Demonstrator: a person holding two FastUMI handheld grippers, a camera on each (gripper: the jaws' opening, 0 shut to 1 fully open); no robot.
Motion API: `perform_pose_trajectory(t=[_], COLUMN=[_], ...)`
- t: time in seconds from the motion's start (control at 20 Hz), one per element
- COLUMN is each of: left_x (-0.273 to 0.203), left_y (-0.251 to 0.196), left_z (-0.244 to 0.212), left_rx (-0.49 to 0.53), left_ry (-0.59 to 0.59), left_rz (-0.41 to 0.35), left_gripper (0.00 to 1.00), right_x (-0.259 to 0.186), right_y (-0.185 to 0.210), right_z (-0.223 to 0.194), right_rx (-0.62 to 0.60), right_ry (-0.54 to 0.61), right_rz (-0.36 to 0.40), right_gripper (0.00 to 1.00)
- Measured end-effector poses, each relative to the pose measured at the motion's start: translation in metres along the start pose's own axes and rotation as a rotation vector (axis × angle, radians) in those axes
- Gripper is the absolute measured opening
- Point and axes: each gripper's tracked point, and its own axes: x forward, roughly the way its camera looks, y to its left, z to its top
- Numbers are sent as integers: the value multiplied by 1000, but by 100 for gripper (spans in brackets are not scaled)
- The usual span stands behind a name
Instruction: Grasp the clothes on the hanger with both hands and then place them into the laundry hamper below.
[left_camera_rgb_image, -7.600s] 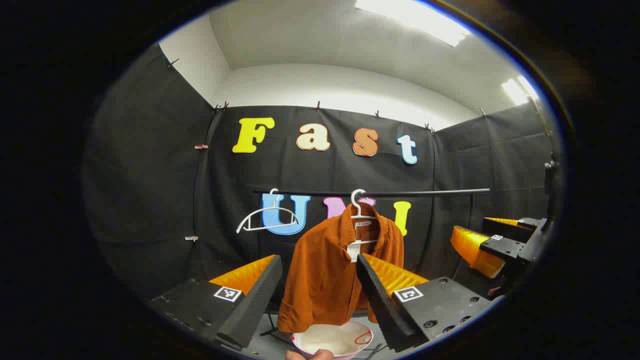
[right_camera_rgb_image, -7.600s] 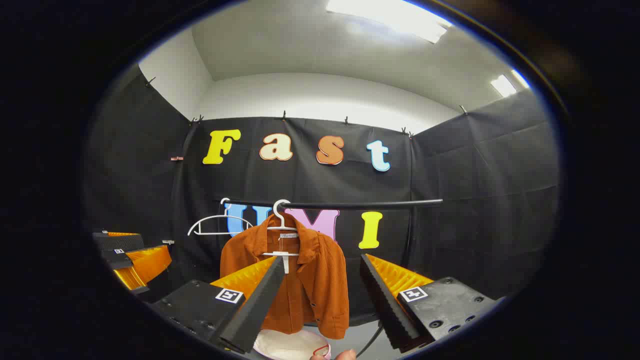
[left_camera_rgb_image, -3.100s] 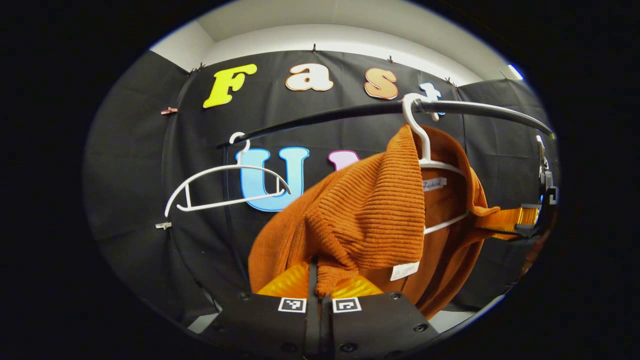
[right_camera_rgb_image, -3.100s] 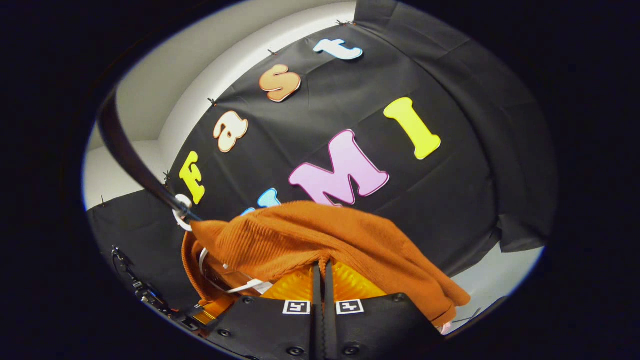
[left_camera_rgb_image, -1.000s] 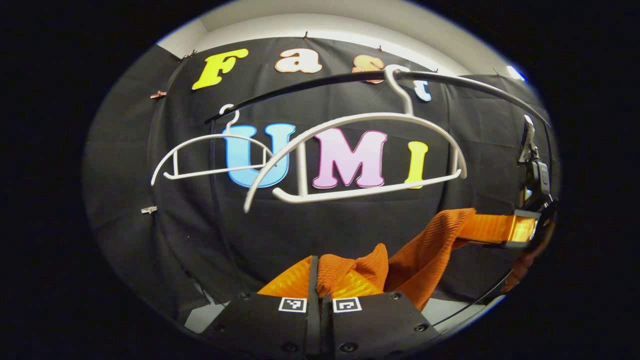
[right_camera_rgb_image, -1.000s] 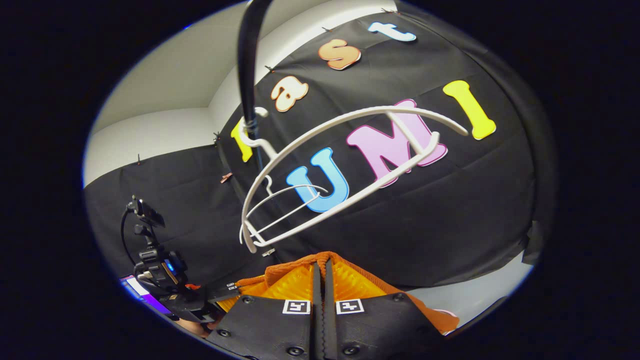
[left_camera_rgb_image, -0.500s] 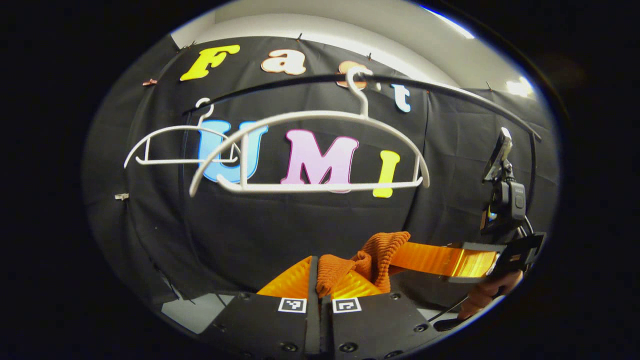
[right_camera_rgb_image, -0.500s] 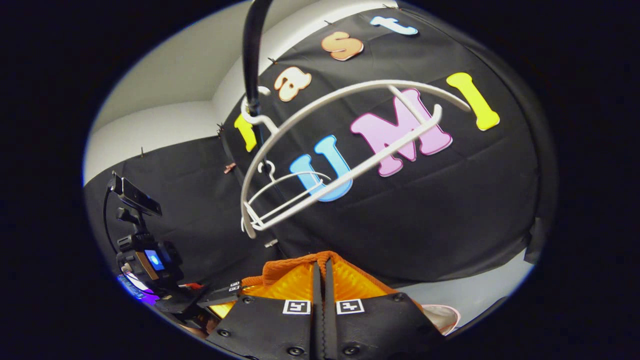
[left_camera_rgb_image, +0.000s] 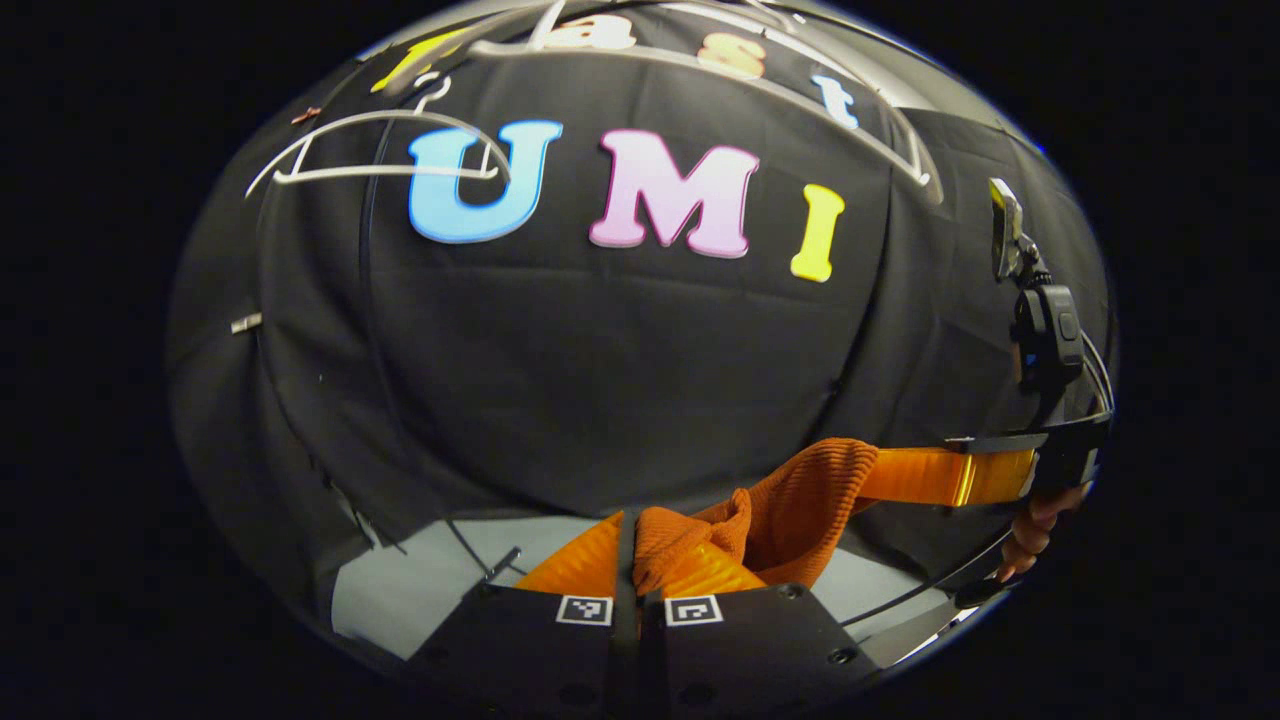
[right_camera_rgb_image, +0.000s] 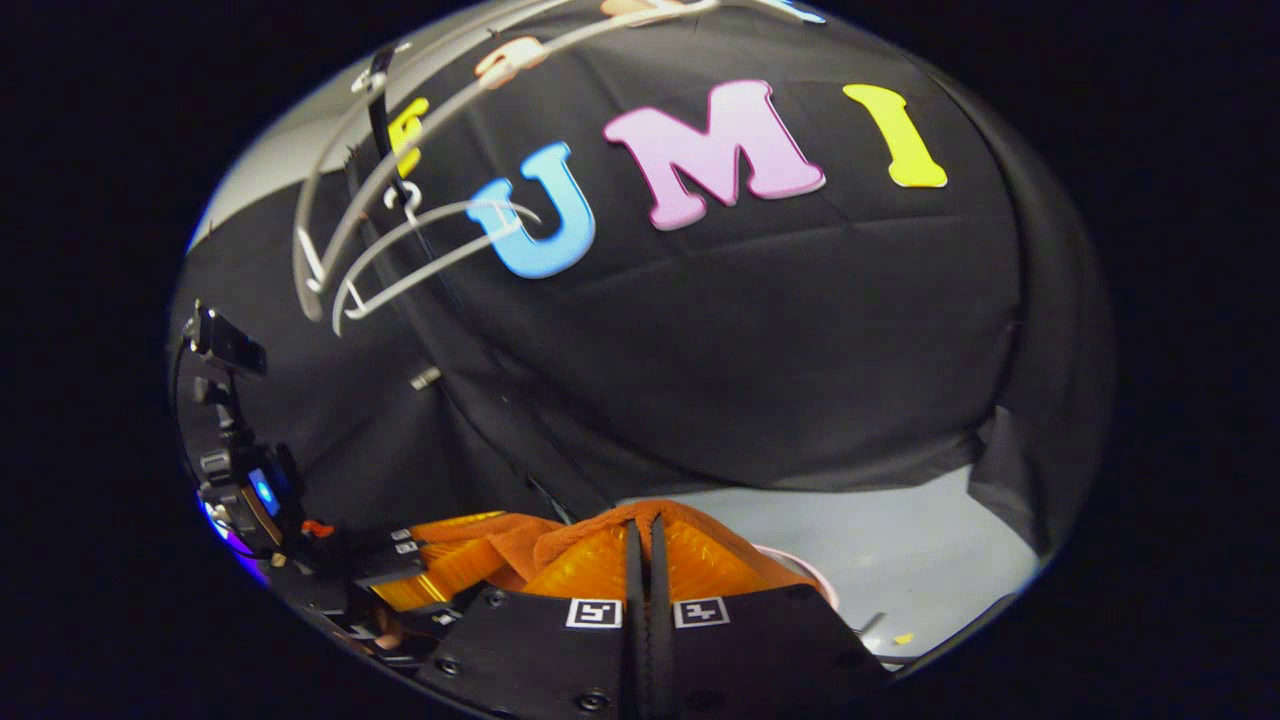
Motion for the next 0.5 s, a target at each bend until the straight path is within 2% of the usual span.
perform_pose_trajectory(t=[0.2, 0.3, 0.35, 0.4, 0.45, 0.5], left_x=[20, 21, 18, 19, 18, 12], left_y=[11, 10, 11, 10, 10, 14], left_z=[-56, -73, -76, -76, -76, -74], left_rx=[2, -4, -8, -8, -6, 1], left_ry=[145, 189, 192, 198, 200, 203], left_rz=[55, 50, 46, 42, 40, 50], left_gripper=[5, 6, 11, 17, 44, 71], right_x=[17, 21, 19, 17, 18, 18], right_y=[-32, -44, -48, -51, -53, -53], right_z=[-54, -80, -91, -104, -106, -99], right_rx=[-30, -45, -45, -50, -54, -63], right_ry=[154, 239, 270, 281, 273, 257], right_rz=[-115, -173, -186, -208, -214, -225], right_gripper=[4, 5, 5, 11, 24, 49])
